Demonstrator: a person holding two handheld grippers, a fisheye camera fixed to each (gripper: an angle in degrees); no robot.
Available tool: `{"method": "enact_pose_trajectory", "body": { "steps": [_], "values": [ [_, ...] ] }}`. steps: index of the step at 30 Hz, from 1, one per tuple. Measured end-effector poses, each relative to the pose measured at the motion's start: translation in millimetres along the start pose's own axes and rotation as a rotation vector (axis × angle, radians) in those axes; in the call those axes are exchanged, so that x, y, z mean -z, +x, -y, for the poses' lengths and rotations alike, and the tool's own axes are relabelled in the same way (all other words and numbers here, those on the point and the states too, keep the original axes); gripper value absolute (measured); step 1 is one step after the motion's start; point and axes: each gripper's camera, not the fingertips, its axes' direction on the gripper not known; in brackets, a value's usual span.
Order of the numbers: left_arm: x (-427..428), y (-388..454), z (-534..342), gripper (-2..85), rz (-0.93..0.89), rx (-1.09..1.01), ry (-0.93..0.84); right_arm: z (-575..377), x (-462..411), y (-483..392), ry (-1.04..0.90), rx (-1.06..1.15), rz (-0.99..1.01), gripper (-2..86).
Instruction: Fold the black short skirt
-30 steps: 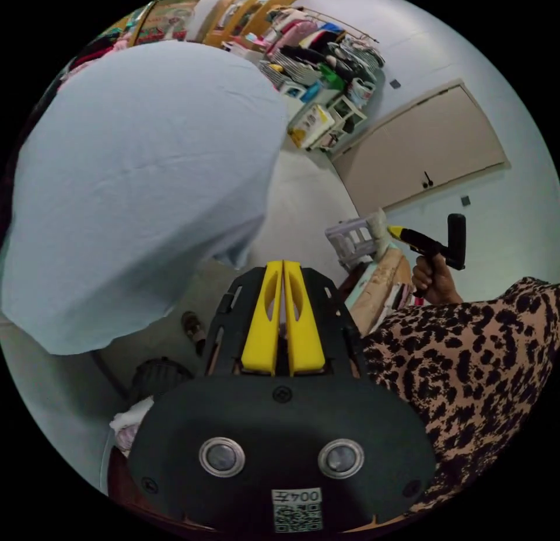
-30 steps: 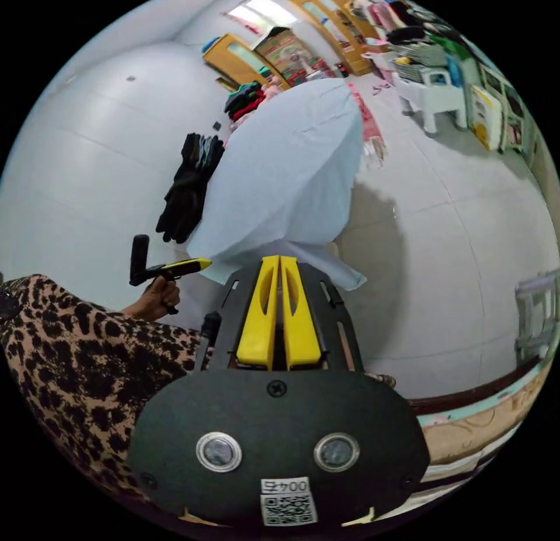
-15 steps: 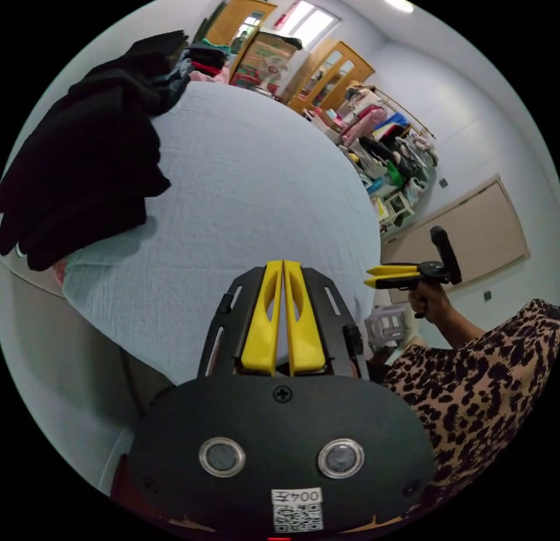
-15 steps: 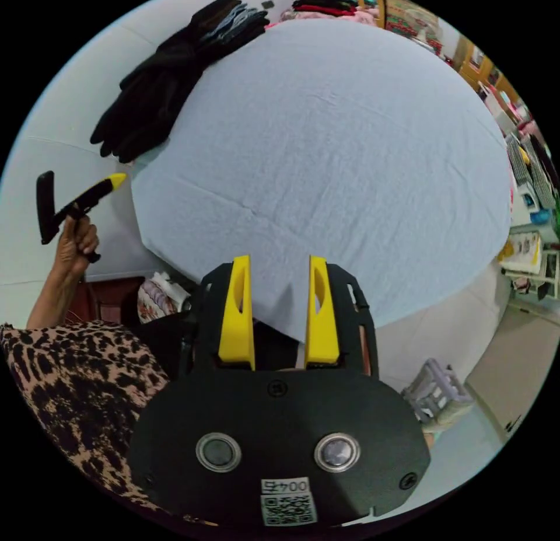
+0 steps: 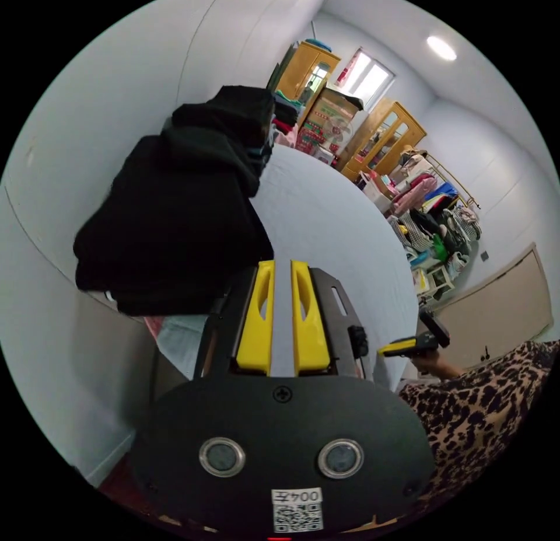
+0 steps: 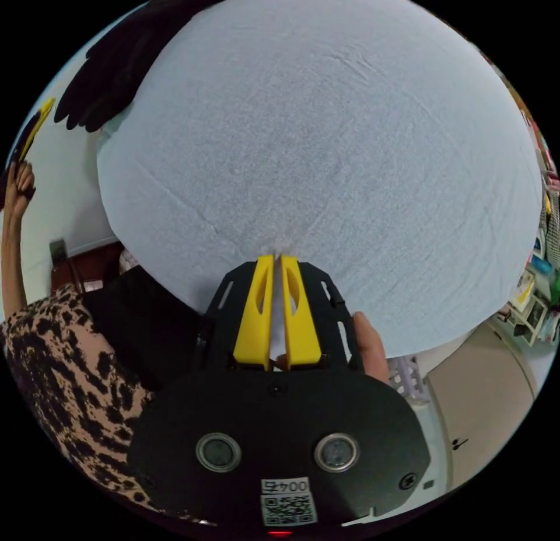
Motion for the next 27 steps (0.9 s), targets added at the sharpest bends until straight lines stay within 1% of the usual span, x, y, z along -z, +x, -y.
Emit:
{"method": "enact_pose_trajectory", "body": {
  "steps": [2, 4, 8, 13, 16, 19, 20, 21, 24, 27],
  "values": [
    [14.2, -23.1, 47.5, 5.1, 0.014, -0.008, 0.038, 24.6, 12.2, 0.6, -0.018, 0.008, 0.049, 1.5],
    [20.3, -40.7, 81.8, 6.4, 0.015, -0.005, 0.043, 42.5, 20.4, 0.9, -0.035, -0.038, 0.089, 1.1],
    [28.3, -76.8, 154.5, 10.0, 0.068, 0.002, 0.033, 83.4, 38.6, -19.1, -0.074, -0.087, 0.030, 0.8],
    [30.6, -113.1, 208.2, 12.4, 0.066, 0.063, 0.038, 125.2, 55.1, -31.4, -0.140, -0.119, 0.028, 0.4],
    [23.0, -126.2, 231.7, 11.3, 0.021, 0.100, 0.023, 140.3, 64.4, -41.7, -0.126, -0.128, 0.008, 0.0],
    [21.2, -125.5, 248.4, 6.0, 0.022, 0.117, 0.022, 153.0, 72.6, -51.4, -0.110, -0.179, -0.012, -0.3],
    [22.3, -121.8, 252.6, 3.3, 0.031, 0.112, 0.027, 159.0, 75.2, -56.4, -0.116, -0.165, -0.029, -0.4],
    [22.4, -119.3, 254.7, 2.9, 0.036, 0.106, 0.023, 162.0, 76.4, -59.0, -0.121, -0.154, -0.039, -0.5],
    [29.5, -98.5, 260.1, 1.3, 0.040, 0.035, 0.041, 175.5, 81.9, -69.3, -0.142, -0.104, -0.071, -0.6],
    [54.7, -60.1, 254.9, 0.8, -0.047, -0.077, 0.122, 184.0, 87.1, -72.9, -0.146, -0.110, -0.063, -0.7]
  ]
}}
